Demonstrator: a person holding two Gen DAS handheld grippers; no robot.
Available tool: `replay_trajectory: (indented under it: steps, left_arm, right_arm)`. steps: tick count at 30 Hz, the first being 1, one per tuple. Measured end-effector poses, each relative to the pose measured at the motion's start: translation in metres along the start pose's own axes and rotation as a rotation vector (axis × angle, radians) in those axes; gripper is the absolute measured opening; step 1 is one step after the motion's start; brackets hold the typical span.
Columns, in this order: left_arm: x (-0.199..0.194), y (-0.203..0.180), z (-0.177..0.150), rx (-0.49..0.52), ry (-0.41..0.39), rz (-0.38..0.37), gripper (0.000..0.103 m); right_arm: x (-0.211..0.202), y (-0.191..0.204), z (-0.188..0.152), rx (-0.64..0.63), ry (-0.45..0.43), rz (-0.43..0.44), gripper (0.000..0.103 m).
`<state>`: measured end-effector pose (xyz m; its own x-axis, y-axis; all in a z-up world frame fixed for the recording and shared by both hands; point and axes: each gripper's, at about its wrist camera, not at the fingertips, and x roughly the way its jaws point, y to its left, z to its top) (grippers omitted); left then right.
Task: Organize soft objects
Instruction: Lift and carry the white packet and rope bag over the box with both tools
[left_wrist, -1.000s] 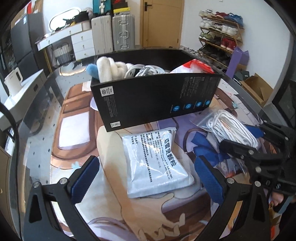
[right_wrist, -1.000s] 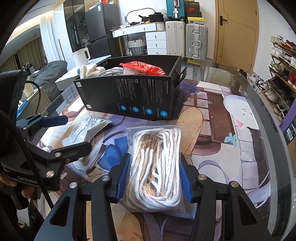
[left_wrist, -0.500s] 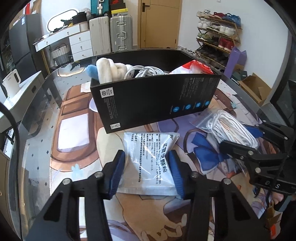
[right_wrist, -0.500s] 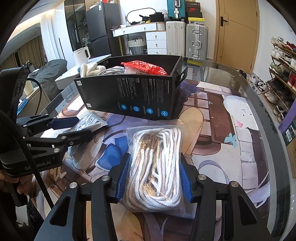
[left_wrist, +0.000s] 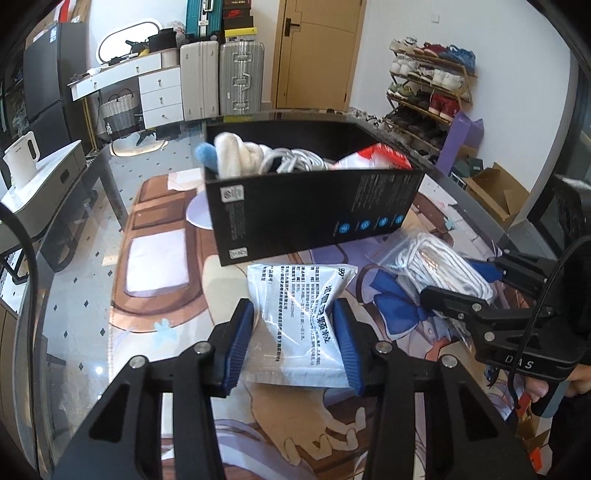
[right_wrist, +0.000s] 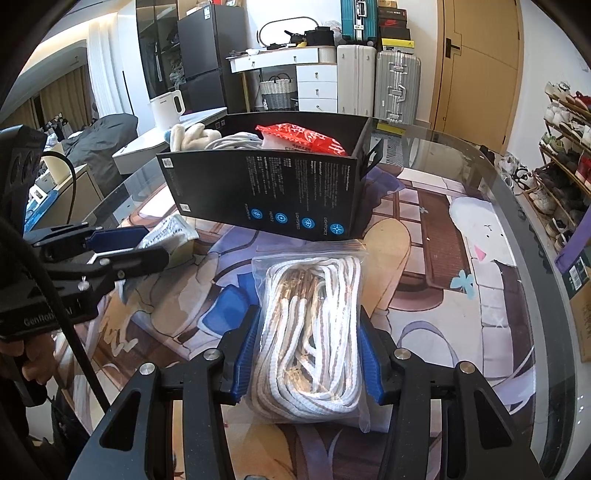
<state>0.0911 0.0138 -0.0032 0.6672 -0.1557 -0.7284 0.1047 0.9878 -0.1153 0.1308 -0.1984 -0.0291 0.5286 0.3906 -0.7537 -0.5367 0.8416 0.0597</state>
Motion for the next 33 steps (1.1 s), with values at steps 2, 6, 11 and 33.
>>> replay_trajectory:
  steps: [2, 6, 11, 33]
  left_arm:
    - [-0.005, 0.002, 0.001, -0.006, -0.012, 0.000, 0.043]
    - [-0.014, 0.006, 0.003, -0.017, -0.036, -0.003, 0.043]
    - [-0.022, 0.008, 0.006, -0.015, -0.054, -0.005, 0.043]
    - [-0.052, 0.006, 0.039, 0.001, -0.154, -0.008, 0.043]
  right_arm:
    - [-0.003, 0.002, 0.000, -0.010, -0.003, 0.004, 0.049]
    - [-0.013, 0.005, 0.003, -0.025, -0.025, 0.002, 0.049]
    - [-0.027, 0.006, 0.008, -0.029, -0.044, -0.008, 0.049]
    - [-0.074, 0.016, 0.047, -0.070, -0.135, -0.021, 0.049]
